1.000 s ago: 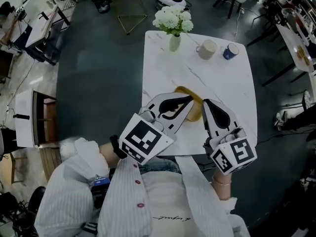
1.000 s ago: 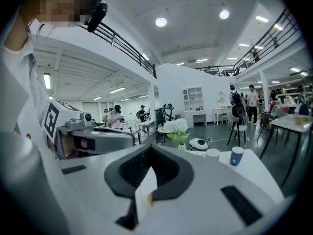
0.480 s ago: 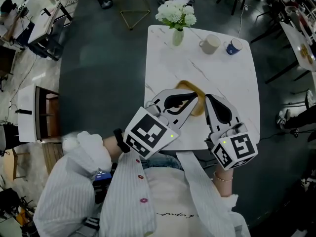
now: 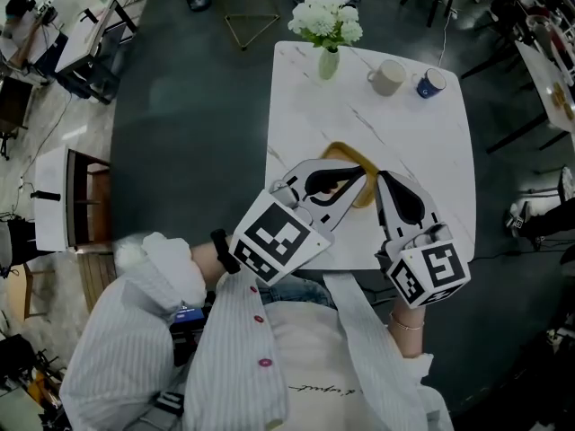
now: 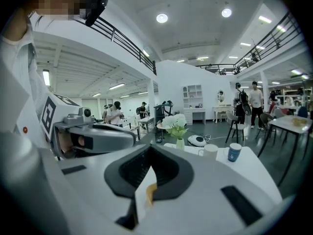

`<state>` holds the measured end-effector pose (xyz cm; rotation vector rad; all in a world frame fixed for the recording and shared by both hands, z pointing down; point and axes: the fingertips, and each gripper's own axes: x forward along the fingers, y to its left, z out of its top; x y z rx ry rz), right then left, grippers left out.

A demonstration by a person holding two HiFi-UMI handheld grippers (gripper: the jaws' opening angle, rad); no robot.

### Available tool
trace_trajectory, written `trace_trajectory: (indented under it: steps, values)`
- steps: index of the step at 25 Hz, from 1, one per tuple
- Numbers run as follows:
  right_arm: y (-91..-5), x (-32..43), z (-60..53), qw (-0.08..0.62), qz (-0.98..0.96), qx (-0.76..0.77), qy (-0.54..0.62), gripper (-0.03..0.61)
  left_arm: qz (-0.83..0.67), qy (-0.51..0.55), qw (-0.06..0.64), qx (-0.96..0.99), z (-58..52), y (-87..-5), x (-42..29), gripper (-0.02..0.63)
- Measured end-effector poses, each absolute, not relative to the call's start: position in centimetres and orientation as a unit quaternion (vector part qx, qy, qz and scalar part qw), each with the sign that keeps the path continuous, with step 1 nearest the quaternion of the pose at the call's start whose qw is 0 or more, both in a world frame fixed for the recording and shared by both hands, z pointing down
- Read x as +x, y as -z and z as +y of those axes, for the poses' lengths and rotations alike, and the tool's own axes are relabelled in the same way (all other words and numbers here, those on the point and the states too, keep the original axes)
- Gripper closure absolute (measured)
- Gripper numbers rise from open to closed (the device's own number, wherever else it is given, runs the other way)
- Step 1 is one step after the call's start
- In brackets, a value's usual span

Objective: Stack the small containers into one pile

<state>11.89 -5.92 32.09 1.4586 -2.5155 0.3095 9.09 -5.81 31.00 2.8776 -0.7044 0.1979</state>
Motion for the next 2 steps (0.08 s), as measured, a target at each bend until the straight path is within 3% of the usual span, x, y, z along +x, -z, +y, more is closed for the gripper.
trace_trajectory:
  steps: [2]
  values:
    - [-32.10,11.91,-5.76,0.109,-0.856,0.495,-0.105,0.569,-0.235,-0.069,0.087,0.966,-5.62,-31.14,9.17,0.592]
